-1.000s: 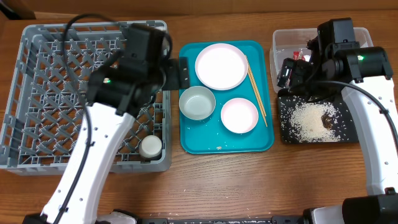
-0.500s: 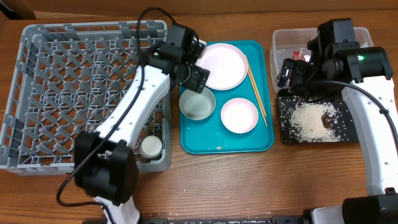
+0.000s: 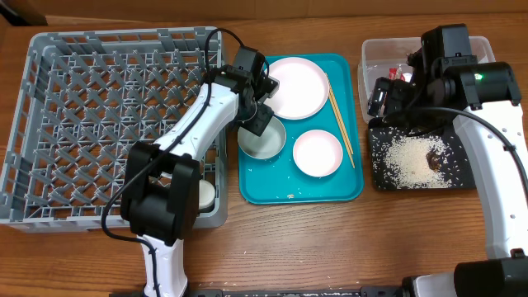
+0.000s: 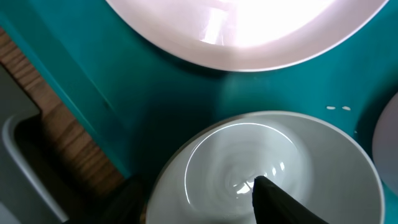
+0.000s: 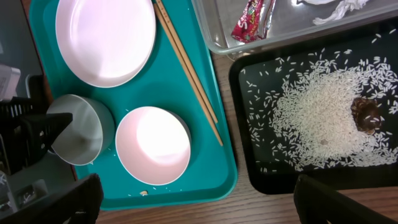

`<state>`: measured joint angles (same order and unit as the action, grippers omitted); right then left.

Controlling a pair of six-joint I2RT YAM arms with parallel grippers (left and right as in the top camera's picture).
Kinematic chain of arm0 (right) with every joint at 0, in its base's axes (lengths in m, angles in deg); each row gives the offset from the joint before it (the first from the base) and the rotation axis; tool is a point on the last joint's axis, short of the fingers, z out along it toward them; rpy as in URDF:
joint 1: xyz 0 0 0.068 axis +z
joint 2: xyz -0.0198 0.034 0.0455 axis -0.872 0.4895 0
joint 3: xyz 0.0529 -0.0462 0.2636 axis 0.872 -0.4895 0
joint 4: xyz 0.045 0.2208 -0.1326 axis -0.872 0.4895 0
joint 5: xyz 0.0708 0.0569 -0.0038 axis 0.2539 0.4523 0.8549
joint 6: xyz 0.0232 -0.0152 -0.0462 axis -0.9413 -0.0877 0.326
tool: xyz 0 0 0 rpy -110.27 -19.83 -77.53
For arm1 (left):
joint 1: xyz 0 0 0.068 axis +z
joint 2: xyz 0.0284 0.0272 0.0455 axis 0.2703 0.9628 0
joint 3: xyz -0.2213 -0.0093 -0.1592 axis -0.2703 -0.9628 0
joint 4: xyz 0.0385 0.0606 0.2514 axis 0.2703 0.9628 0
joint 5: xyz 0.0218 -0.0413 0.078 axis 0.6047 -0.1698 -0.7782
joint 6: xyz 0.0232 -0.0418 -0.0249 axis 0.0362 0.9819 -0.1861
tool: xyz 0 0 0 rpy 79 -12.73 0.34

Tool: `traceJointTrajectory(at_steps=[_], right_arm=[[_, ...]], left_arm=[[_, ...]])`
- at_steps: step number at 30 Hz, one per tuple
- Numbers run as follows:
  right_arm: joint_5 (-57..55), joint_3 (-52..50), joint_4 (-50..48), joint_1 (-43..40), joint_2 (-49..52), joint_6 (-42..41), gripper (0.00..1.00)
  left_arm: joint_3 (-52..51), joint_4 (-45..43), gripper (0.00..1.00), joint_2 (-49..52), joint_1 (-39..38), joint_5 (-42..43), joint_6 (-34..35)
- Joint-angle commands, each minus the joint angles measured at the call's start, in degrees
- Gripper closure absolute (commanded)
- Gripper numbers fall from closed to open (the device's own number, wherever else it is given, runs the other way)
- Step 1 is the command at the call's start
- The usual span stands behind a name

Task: Sort waste into correct bins and load items into the dishwasher
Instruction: 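Move the left gripper to the white bowl and grasp its rim, then lift the white bowl off the teal tray with the left gripper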

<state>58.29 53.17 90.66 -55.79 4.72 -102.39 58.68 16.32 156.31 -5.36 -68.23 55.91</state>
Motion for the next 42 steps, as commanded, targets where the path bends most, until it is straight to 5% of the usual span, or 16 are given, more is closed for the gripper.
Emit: traceJointTrajectory(at_steps=[1,17,30,35,42], right_arm=[[-0.09,0.63,0.0,0.0,-0.17,0.17,0.0],[-0.11,0.26,0.02,0.0,-0.17,0.22,0.0],[-0.07,0.26,0.44,0.0,-0.17,0.2,0.0],[0.83,0.26,0.46,0.0,-0.17,0.17,0.01],[0.96,0.28,0.22,0.0,-0.17,0.17,0.0]], left_arm=[[0.11,-0.7,0.5,1.49,-0.37,0.68,-1.25],[-0.09,1.18,0.96,2.4,-0.37,-0.48,3.52],[12.22,16.41,0.96,-1.97,-0.15,-1.49,8.92],[21.59,20.04,0.96,-7.5,0.11,-17.81,20.72],[23.12,20.37,0.96,-11.67,0.26,-51.45,38.71]])
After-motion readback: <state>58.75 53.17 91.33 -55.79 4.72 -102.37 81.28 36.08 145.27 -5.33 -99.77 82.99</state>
